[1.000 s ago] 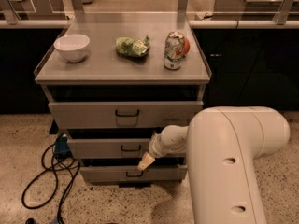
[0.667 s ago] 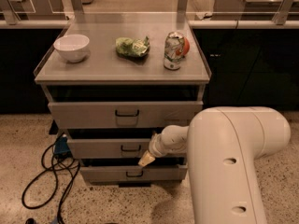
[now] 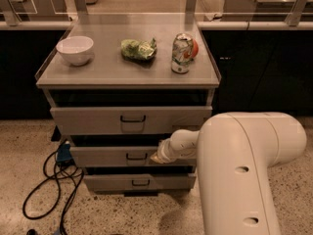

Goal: Open middle drawer

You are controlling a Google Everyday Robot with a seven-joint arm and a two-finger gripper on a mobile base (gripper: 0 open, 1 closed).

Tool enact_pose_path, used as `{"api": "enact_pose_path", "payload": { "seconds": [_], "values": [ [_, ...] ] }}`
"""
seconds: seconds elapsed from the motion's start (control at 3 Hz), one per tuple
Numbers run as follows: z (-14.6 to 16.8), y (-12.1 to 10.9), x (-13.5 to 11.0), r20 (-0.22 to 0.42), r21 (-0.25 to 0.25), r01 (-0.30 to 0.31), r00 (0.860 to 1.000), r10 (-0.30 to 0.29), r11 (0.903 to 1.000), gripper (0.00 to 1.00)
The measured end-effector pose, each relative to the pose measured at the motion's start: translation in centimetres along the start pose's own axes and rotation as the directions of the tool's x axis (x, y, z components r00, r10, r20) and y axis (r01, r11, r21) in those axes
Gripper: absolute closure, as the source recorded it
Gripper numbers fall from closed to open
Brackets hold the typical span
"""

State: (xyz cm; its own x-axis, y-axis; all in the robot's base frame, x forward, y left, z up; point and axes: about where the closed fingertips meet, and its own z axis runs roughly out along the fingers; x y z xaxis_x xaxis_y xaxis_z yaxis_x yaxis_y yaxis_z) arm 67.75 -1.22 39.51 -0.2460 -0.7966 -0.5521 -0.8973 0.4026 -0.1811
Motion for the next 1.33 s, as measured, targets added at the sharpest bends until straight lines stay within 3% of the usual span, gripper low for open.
{"api": "enact_pose_path", "payload": {
  "seconds": [0.33,0.67,1.33],
  "values": [
    [0.0,0.0,0.0,0.0,0.0,0.0,1.0,0.0,1.0,0.89],
    [-0.7,-0.2,-0.5,0.0,0.0,0.0,1.0,0.0,1.0,1.0],
    [-1.4,0.3,-0.3,-0.003,-0.005,0.009,1.0,-0.009,0.9999,1.0]
  ]
}}
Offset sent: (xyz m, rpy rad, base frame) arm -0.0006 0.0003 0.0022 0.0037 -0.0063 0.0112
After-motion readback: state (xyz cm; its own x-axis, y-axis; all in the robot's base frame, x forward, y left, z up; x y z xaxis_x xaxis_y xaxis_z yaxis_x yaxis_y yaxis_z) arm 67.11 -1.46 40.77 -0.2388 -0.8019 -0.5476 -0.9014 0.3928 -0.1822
